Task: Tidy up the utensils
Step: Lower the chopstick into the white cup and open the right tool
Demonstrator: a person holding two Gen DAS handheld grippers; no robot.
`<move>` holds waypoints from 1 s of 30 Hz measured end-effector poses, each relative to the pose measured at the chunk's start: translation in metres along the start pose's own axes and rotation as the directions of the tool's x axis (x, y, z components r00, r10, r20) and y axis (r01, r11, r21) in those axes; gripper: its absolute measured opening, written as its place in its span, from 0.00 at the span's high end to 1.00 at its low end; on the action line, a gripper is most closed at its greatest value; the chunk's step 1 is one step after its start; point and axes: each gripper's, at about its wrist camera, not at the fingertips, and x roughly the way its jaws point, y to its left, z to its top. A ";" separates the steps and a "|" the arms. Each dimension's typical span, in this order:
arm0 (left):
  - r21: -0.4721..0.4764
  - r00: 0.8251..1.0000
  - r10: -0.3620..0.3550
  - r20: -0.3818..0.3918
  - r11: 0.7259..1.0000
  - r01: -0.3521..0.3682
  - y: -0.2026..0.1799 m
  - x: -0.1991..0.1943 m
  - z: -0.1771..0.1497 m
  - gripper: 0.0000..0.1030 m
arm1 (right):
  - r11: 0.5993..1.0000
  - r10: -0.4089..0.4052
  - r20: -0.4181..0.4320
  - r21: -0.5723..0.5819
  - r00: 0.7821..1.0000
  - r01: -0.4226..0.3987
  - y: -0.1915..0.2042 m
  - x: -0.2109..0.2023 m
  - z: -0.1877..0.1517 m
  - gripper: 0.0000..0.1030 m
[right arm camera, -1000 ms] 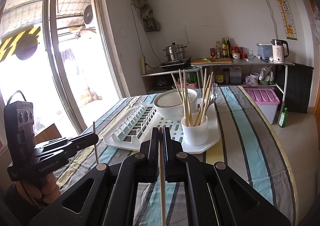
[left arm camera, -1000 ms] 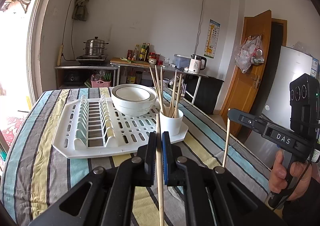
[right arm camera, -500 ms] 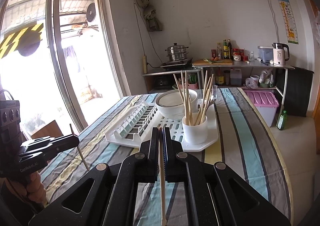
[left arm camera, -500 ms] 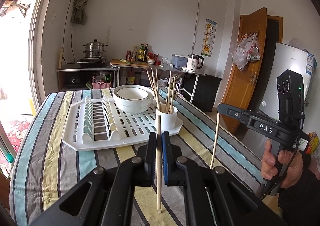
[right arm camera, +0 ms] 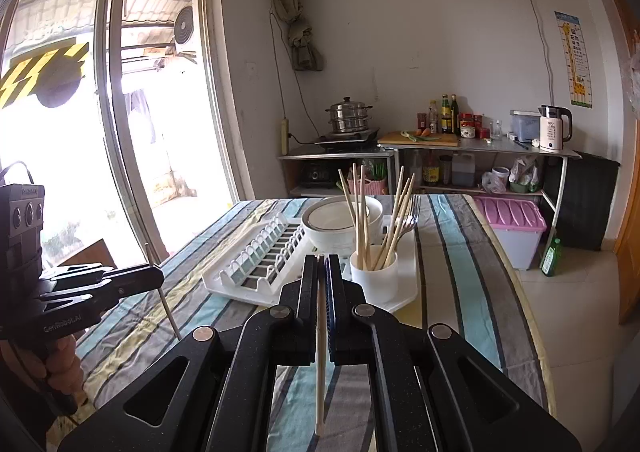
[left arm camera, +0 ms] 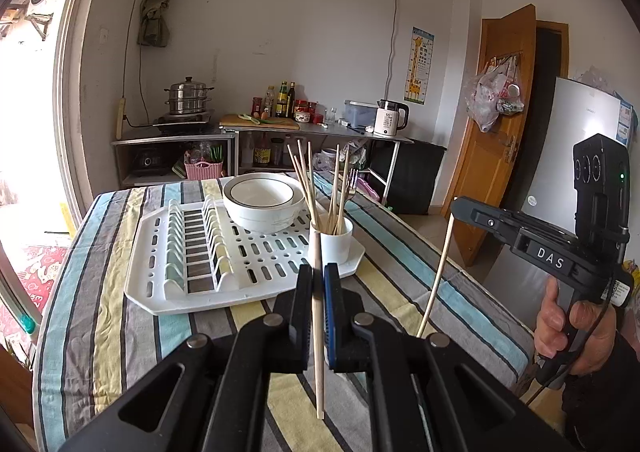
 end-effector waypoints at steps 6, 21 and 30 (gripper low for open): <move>0.011 1.000 0.001 0.006 1.000 -0.001 -0.007 0.033 0.033 0.94 | 1.000 -0.017 0.043 0.012 0.999 0.016 -0.015 0.008 0.022 0.97; -0.052 0.998 -0.026 0.057 0.998 0.029 -0.005 0.109 0.119 0.94 | 0.998 -0.029 0.120 0.055 0.992 0.022 -0.049 0.055 0.086 0.97; -0.044 0.994 -0.029 0.102 0.998 0.034 -0.004 0.142 0.146 0.94 | 0.998 -0.035 0.137 0.053 0.990 0.028 -0.061 0.087 0.104 0.97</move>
